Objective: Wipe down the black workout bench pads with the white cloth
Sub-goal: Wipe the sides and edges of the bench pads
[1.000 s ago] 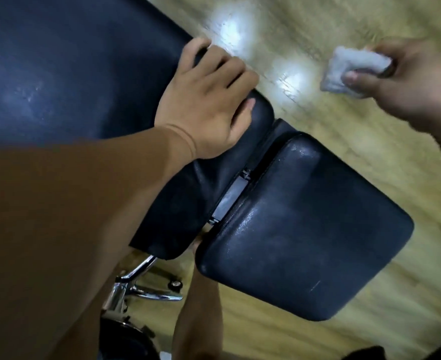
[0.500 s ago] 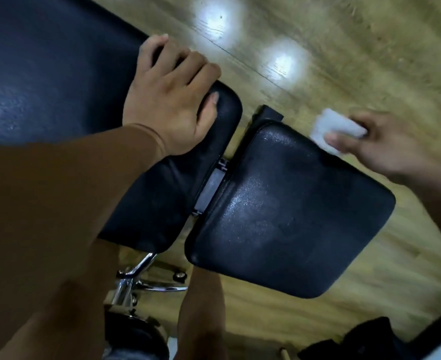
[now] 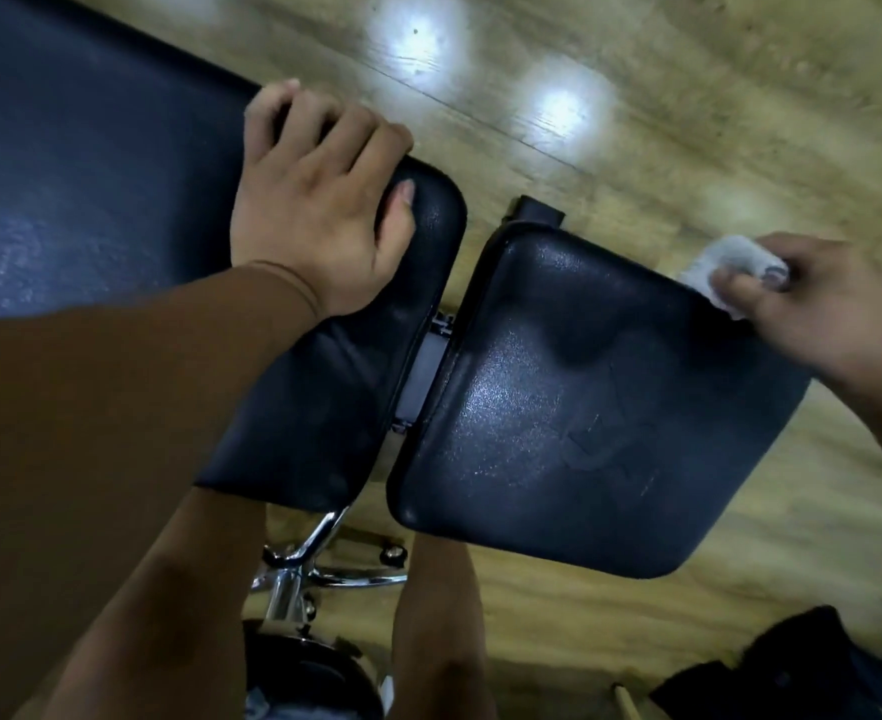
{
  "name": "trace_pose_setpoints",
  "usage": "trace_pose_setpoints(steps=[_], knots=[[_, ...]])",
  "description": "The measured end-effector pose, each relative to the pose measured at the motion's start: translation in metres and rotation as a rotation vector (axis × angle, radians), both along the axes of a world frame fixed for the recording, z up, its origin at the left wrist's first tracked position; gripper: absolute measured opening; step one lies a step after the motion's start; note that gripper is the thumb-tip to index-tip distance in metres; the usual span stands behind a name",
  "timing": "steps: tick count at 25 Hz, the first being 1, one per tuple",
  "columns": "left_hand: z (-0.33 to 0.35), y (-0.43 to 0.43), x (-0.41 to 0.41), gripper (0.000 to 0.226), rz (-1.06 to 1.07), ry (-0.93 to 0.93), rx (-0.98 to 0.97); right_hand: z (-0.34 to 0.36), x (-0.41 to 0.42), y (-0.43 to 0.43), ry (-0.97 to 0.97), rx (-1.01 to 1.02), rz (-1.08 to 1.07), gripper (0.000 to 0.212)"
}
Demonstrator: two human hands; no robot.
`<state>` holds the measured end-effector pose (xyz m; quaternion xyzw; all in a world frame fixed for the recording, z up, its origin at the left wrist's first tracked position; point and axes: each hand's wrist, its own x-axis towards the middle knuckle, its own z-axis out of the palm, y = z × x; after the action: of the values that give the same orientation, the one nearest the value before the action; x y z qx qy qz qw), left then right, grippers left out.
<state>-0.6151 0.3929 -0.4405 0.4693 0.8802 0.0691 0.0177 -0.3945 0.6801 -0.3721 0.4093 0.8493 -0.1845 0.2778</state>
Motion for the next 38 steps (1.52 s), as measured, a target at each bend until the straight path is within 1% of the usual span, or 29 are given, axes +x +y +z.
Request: trace_pose_setpoints(steps=[1, 2, 4, 5, 7, 8, 10, 11, 13, 14, 15, 16, 19, 21, 22, 23, 25, 27, 29, 30, 32, 33, 34, 35, 36, 37, 38], knots=[[0.001, 0.0, 0.0, 0.039, -0.002, -0.008, -0.006, -0.001, -0.013, -0.012, 0.032, 0.017, -0.008, 0.037], [0.002, 0.001, 0.0, 0.039, -0.004, -0.02, -0.01, -0.006, -0.034, -0.029, 0.106, 0.015, -0.003, 0.03], [0.006, 0.004, -0.002, 0.037, 0.004, -0.035, -0.007, -0.02, -0.087, -0.067, 0.264, -0.067, 0.031, 0.015], [0.006, 0.003, -0.001, 0.036, 0.008, -0.037, -0.005, -0.024, -0.11, -0.084, 0.318, -0.117, 0.078, 0.015], [0.005, 0.002, 0.002, 0.036, 0.015, -0.046, -0.01, -0.03, -0.124, -0.09, 0.356, -0.182, 0.138, 0.014], [0.004, 0.003, 0.001, 0.037, 0.009, -0.05, -0.013, -0.03, -0.11, -0.078, 0.349, -0.164, 0.091, 0.011], [0.004, 0.003, -0.001, 0.038, 0.009, -0.044, -0.021, -0.019, -0.055, -0.043, 0.251, -0.098, -0.094, 0.01], [0.005, 0.003, -0.002, 0.038, 0.011, -0.041, -0.02, -0.007, -0.022, -0.023, 0.155, -0.052, -0.156, 0.009], [0.004, 0.003, 0.0, 0.037, 0.02, -0.037, -0.019, 0.016, 0.03, 0.008, -0.078, 0.047, -0.205, 0.019], [0.005, 0.003, 0.001, 0.037, 0.021, -0.036, -0.02, 0.02, 0.041, 0.015, -0.125, 0.086, -0.184, 0.026], [0.005, 0.003, 0.002, 0.037, 0.02, -0.038, -0.022, 0.018, 0.034, 0.013, -0.103, 0.103, -0.149, 0.032], [0.005, 0.003, 0.001, 0.036, 0.015, -0.044, -0.024, 0.01, 0.013, -0.002, -0.029, 0.098, -0.104, 0.034], [0.007, 0.003, 0.0, 0.035, 0.004, -0.034, -0.028, -0.021, -0.074, -0.078, 0.212, -0.014, -0.003, 0.029], [0.006, 0.002, 0.003, 0.035, 0.002, -0.021, -0.009, -0.026, -0.113, -0.106, 0.297, -0.066, 0.043, 0.025], [0.006, 0.003, 0.004, 0.035, -0.007, -0.018, -0.006, -0.027, -0.106, -0.098, 0.318, -0.062, 0.04, 0.024], [0.006, 0.003, 0.002, 0.036, -0.011, -0.023, -0.014, -0.026, -0.082, -0.083, 0.324, -0.035, 0.013, 0.024], [0.008, 0.003, -0.001, 0.036, -0.006, -0.036, -0.036, -0.014, -0.01, -0.037, 0.298, 0.054, -0.103, 0.026], [0.009, 0.003, 0.002, 0.036, 0.022, -0.03, -0.054, 0.004, 0.067, 0.009, 0.134, 0.161, -0.258, 0.031], [0.007, 0.003, 0.007, 0.036, 0.041, -0.025, -0.082, 0.008, 0.115, 0.036, -0.004, 0.175, -0.342, 0.039], [0.008, 0.005, 0.007, 0.037, 0.044, -0.039, -0.103, 0.003, 0.123, 0.041, 0.019, 0.168, -0.369, 0.037], [0.021, 0.006, 0.002, 0.04, 0.111, -0.116, -0.14, -0.015, 0.109, 0.034, 0.211, 0.092, -0.488, 0.022], [0.032, 0.013, 0.006, 0.042, 0.145, -0.174, -0.115, -0.024, 0.099, 0.03, 0.32, 0.044, -0.53, 0.017], [0.047, 0.026, 0.023, 0.044, 0.1, -0.232, -0.088, -0.03, 0.089, 0.028, 0.407, 0.01, -0.516, 0.015], [0.063, 0.044, 0.05, 0.048, -0.059, -0.264, -0.096, -0.033, 0.085, 0.027, 0.439, 0.013, -0.48, 0.016], [0.076, 0.066, 0.087, 0.057, -0.288, -0.266, -0.154, -0.036, 0.092, 0.029, 0.448, 0.027, -0.453, 0.019], [0.084, 0.092, 0.125, 0.076, -0.512, -0.269, -0.27, -0.036, 0.101, 0.033, 0.459, 0.035, -0.472, 0.02], [0.087, 0.118, 0.164, 0.101, -0.663, -0.283, -0.444, -0.035, 0.116, 0.035, 0.5, 0.032, -0.531, 0.02]])
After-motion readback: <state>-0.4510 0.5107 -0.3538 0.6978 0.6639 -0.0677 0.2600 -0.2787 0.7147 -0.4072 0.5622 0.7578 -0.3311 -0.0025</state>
